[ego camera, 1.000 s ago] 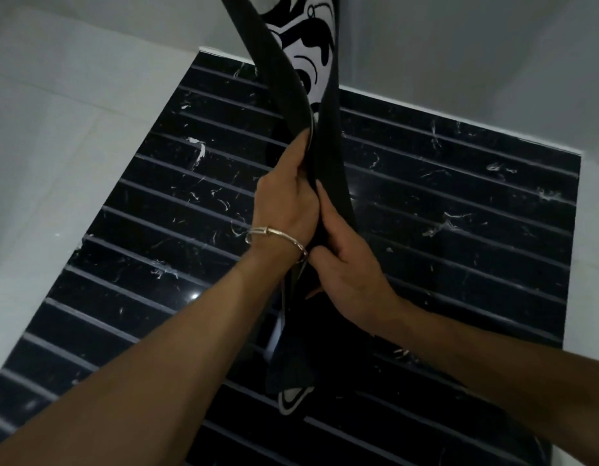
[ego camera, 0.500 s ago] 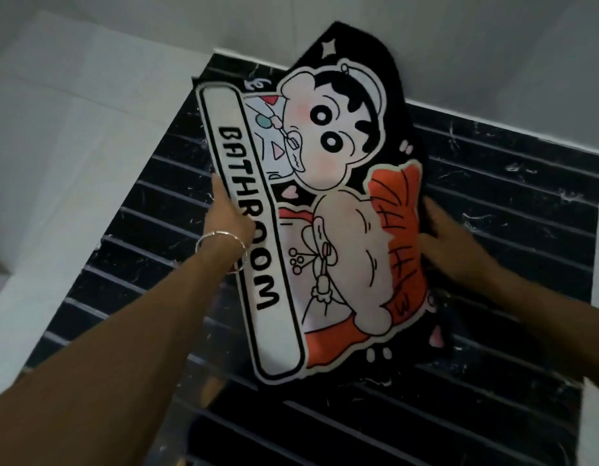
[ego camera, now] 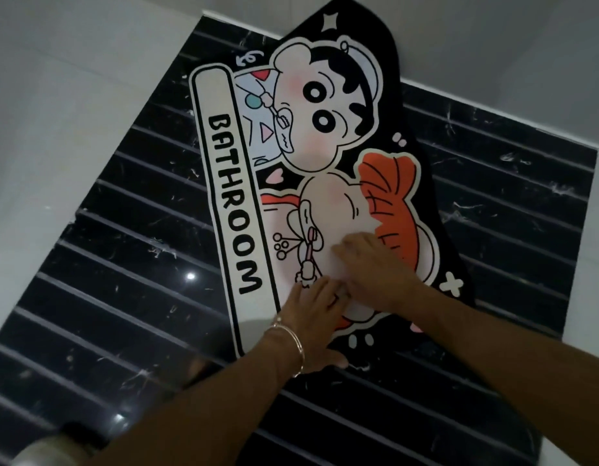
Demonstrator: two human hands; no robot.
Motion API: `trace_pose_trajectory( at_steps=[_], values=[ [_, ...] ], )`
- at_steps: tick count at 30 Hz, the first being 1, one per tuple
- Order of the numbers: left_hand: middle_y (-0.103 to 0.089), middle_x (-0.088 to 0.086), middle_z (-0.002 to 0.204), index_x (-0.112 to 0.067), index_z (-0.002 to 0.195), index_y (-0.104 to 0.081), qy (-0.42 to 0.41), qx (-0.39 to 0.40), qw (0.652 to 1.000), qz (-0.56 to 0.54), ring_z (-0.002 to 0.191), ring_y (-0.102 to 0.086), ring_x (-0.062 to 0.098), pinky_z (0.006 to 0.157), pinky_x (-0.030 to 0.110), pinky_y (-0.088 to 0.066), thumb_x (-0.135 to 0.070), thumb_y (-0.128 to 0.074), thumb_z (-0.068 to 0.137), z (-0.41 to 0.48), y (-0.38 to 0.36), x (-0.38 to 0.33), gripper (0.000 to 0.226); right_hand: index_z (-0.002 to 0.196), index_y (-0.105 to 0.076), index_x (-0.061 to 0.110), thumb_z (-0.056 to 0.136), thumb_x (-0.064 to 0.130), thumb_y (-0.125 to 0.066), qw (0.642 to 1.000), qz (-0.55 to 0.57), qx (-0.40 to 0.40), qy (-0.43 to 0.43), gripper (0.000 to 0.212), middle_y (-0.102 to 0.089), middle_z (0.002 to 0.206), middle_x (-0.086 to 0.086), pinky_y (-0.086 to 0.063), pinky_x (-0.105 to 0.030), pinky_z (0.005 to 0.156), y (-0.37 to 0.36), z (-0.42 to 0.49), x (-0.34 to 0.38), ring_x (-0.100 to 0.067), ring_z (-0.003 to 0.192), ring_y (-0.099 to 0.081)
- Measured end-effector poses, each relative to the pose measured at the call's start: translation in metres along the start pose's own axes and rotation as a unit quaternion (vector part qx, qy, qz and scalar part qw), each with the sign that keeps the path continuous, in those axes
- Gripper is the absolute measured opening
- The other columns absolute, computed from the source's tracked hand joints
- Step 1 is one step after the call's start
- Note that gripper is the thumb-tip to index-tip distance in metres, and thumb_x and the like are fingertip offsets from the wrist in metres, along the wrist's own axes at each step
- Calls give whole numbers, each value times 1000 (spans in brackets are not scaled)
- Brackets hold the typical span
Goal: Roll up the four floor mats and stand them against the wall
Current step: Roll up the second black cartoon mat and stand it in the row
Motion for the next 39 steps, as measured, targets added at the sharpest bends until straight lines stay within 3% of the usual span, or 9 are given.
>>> trace_pose_trajectory(
  at_steps=[7, 11, 15, 18, 25, 29, 33, 36, 39],
  values=[
    [-26, 11, 145, -16, 141, -25, -61, -60, 994, 61, 135, -22, 36, 101, 63, -29, -57, -71, 62, -11, -18, 4, 100, 104, -60, 8, 70, 40, -73, 992, -3, -4, 128, 49, -55, 111, -11, -45, -38, 85, -6, -18, -16, -30, 102, -51],
    [-46, 13, 129, -15, 122, -51, -75, -64, 992, 82, 121, -37, 38, 85, 61, -44, -45, -71, 52, -17, -23, -15, 79, 72, -52, 18, 57, 75, -63, 980, -72, 50, 181, 59, -51, 78, 3, -23, -28, 67, -15, -35, -18, -17, 72, -48],
    [-56, 13, 120, -18, 109, -59, -97, -57, 987, 116, 110, -54, 37, 70, 54, -52, -39, -74, 60, -17, -28, -30, 55, 77, -57, 18, 50, 85, -58, 962, -120, 66, 237, 72, -52, 79, 4, -27, -31, 70, -25, -42, -8, -16, 72, -45],
    [-63, 6, 100, -21, 95, -65, -107, -77, 984, 119, 95, -61, 29, 63, 48, -55, -30, -59, 71, -14, -28, -39, 26, 85, -59, 18, 54, 80, -58, 960, -130, 50, 243, 70, -54, 84, 3, -35, -33, 73, -29, -48, -7, -17, 76, -47],
    [-62, 4, 82, -17, 94, -62, -83, -66, 993, 51, 73, -57, 24, 71, 39, -48, -34, -52, 72, -10, -17, -32, 30, 63, -61, 22, 77, 37, -45, 972, -33, 55, 228, 25, -54, 63, 5, -34, -29, 63, -37, -57, -4, -17, 64, -52],
    [-61, -3, 66, -20, 80, -63, -109, -70, 992, 5, 56, -58, 20, 58, 28, -47, -35, -51, 74, -20, -15, -16, 19, 91, -68, 10, 93, 27, -46, 980, 112, 90, 140, 28, -66, 89, -6, -47, -31, 71, -35, -59, 1, -24, 81, -61],
    [-65, -1, 67, -18, 77, -64, -95, -39, 994, 40, 62, -63, 21, 55, 26, -46, -35, -40, 69, -28, 5, 2, 31, 107, -66, 10, 96, 23, -50, 973, 181, 111, 88, 23, -65, 108, -6, -34, -23, 69, -29, -52, 25, -21, 97, -59],
    [-66, 7, 103, -13, 118, -53, -82, 8, 993, 88, 95, -62, 28, 75, 32, -45, -35, -40, 86, -32, 18, 19, 41, 103, -66, 10, 97, 24, -50, 966, 221, 119, 70, 23, -64, 103, -8, -44, -33, 74, -30, -45, 45, -24, 91, -59],
    [-64, 6, 111, -15, 116, -54, -56, 68, 992, 92, 104, -59, 27, 83, 30, -44, -36, -43, 89, -35, 29, 32, 36, 101, -63, 11, 98, 29, -46, 963, 230, 128, 60, 25, -64, 98, -8, -45, -35, 70, -31, -35, 54, -20, 80, -55]
  ],
)
Point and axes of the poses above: each hand's wrist, its own z-axis towards the middle knuckle, its own y-axis out of the back of the hand, x = y × z, the point moved 2 cm from there along z, towards the middle knuckle
